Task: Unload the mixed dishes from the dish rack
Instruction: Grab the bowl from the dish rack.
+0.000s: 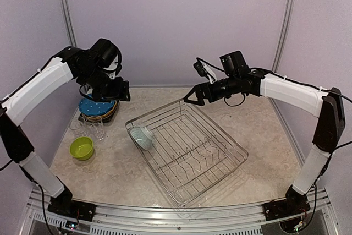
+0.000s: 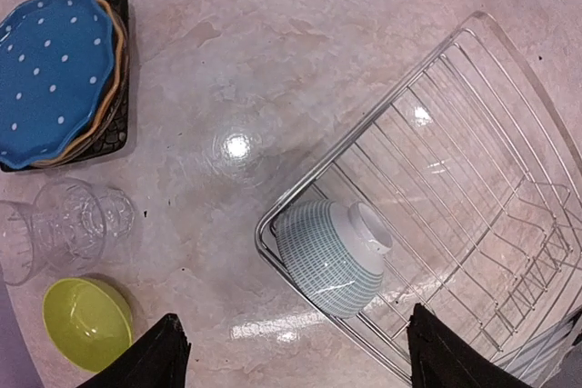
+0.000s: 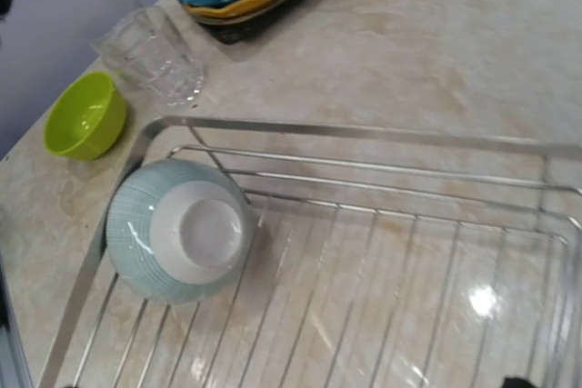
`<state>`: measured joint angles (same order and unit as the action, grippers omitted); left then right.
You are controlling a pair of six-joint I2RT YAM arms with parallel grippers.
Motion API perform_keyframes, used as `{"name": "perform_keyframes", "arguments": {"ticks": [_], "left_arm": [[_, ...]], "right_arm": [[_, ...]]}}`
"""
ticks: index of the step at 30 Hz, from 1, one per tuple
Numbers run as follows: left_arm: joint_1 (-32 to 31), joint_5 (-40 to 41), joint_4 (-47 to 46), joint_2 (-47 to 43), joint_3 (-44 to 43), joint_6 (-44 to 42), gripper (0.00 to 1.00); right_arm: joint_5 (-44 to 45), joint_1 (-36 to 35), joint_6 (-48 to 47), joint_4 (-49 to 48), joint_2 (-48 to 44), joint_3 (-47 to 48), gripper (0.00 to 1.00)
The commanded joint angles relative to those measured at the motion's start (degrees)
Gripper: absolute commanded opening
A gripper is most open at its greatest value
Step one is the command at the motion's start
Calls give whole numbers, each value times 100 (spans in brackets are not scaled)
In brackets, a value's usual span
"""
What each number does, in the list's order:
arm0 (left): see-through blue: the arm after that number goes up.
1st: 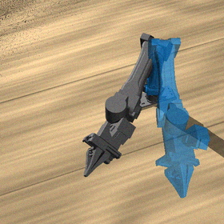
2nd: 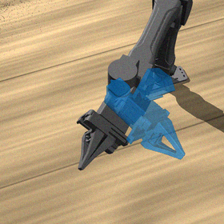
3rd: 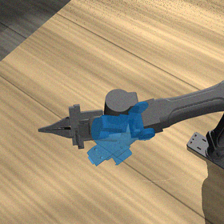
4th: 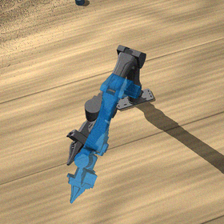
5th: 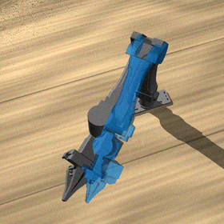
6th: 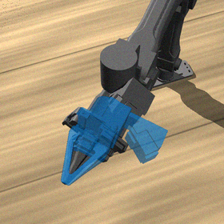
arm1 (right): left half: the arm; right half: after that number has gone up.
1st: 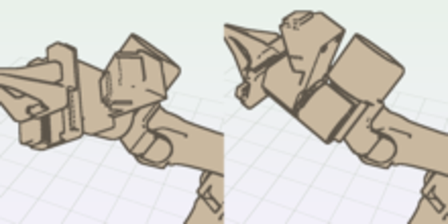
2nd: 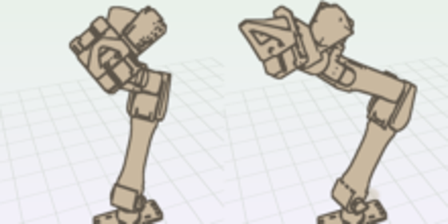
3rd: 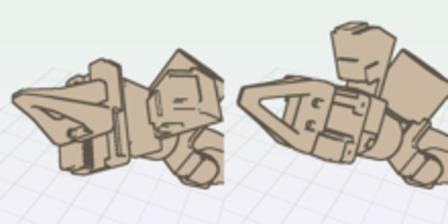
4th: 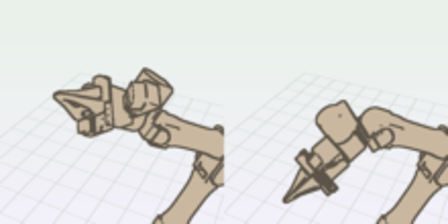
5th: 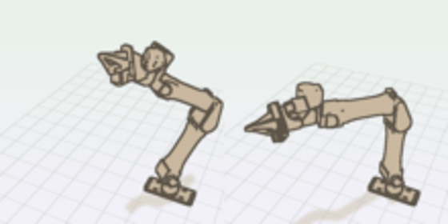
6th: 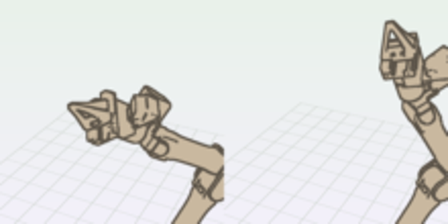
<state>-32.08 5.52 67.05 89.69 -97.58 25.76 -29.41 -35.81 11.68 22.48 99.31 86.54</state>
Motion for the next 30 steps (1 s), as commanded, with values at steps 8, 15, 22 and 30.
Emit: {"name": "perform_keyframes", "arguments": {"ticks": [8, 15, 22, 30], "left_arm": [[-921, 356, 1115, 1920, -1448, -1750, 79], [-1045, 259, 1115, 2467, -1513, -1991, 79], [-1054, 118, 722, 2805, -1443, -2287, 78], [-1114, -2, 396, 3162, -1336, -2773, 71]], "right_arm": [[-26, 327, 263, -276, -767, -675, 98], [54, 501, 287, -296, -1041, -968, 99], [71, 548, 330, -313, -1199, -1191, 99], [112, 557, 403, -357, -1256, -1275, 99]]}}
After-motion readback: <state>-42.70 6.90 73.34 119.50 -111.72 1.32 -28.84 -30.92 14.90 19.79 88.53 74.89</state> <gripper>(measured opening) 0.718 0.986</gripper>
